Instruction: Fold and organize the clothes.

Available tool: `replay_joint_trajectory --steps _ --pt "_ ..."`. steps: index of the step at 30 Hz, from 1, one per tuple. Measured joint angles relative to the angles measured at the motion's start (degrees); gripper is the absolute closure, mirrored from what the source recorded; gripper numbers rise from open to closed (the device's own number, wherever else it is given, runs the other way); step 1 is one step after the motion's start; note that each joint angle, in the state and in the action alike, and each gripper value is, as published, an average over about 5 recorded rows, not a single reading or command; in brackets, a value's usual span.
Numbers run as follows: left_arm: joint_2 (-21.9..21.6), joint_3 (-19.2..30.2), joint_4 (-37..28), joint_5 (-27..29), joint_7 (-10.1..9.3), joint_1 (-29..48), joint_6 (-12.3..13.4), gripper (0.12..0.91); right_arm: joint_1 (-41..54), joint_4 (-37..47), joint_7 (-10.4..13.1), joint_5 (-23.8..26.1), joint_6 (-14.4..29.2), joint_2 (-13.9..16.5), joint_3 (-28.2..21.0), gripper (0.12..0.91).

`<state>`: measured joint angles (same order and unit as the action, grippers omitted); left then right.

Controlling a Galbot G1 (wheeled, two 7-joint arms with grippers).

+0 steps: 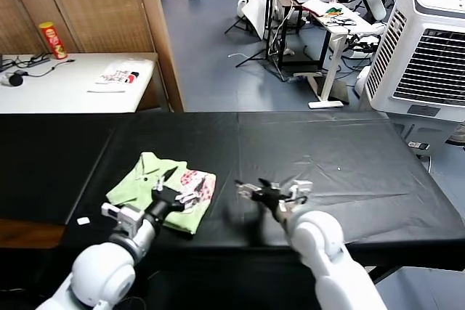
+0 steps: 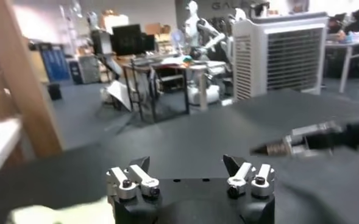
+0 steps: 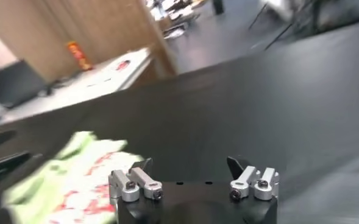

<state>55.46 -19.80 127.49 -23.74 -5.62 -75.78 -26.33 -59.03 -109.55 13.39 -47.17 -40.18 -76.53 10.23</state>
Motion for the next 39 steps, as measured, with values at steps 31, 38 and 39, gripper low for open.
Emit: replay_joint_trajectory --steps 31,38,39 --pt "4.78 -8.02 -0.55 2.63 -1.46 -8.25 2.17 0.232 17.67 22.41 -18.81 21.73 1.75 0.55 -6.63 0.89" --pt "4.78 -8.14 -2.4 -0.79 -3.64 -8.6 5.9 0.232 16.5 19.88 -22.07 26.67 7.11 4.69 -5.08 0.618" --pt "4.73 -8.07 -2.68 -0.96 -3.93 -8.63 6.46 0.232 15.46 18.56 -21.54 26.86 7.68 5.46 -4.56 0.568"
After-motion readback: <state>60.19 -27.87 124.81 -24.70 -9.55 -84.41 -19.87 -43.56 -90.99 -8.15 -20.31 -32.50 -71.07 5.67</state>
